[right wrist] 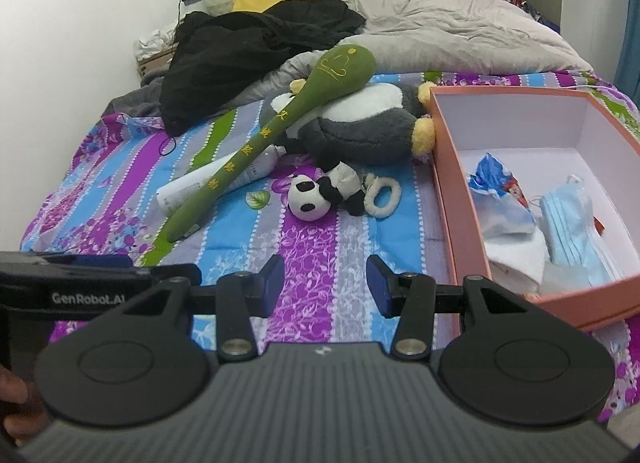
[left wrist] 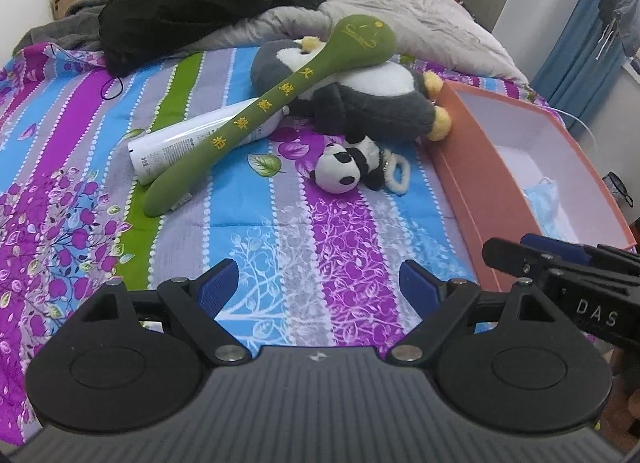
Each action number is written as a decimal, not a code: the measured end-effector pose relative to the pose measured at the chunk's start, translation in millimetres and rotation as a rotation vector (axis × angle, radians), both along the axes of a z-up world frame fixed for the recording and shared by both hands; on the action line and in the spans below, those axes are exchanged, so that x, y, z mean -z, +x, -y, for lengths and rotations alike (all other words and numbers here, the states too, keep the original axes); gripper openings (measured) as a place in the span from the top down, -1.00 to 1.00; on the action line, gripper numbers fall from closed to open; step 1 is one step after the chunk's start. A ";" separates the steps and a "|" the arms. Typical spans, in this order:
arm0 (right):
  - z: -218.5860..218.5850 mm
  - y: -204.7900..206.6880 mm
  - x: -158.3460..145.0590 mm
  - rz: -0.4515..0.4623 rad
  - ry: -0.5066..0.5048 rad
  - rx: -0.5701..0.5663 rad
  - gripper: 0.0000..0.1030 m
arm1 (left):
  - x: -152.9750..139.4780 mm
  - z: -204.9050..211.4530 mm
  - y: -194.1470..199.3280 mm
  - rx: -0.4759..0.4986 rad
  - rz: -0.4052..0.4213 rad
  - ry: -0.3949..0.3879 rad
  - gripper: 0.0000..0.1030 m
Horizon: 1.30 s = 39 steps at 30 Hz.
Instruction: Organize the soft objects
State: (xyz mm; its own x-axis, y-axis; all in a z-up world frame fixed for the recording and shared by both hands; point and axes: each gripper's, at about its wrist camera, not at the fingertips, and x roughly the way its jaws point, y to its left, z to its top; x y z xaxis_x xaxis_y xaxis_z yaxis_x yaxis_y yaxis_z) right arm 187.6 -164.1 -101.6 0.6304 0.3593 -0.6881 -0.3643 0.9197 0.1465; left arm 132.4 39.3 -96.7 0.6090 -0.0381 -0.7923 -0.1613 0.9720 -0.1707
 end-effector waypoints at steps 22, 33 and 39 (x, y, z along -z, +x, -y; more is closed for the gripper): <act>-34.4 121.5 57.2 -0.090 -0.068 0.009 0.07 | 78.3 -24.0 119.2 0.043 -0.080 -0.031 -0.75; -39.0 169.5 95.4 -0.153 -0.084 0.040 0.22 | 111.3 -21.3 162.2 0.111 -0.042 -0.086 -0.44; -42.8 188.0 114.9 -0.185 -0.081 0.047 0.32 | 119.9 -19.5 175.8 0.142 -0.002 -0.126 -0.39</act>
State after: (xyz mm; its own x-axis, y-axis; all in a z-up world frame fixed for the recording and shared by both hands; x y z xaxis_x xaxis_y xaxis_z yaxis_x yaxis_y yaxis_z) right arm 375.6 -121.3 -216.5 0.5050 0.2716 -0.8193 -0.2946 0.9465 0.1322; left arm 308.2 58.8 -216.6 0.5889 -0.2228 -0.7769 -0.0245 0.9559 -0.2927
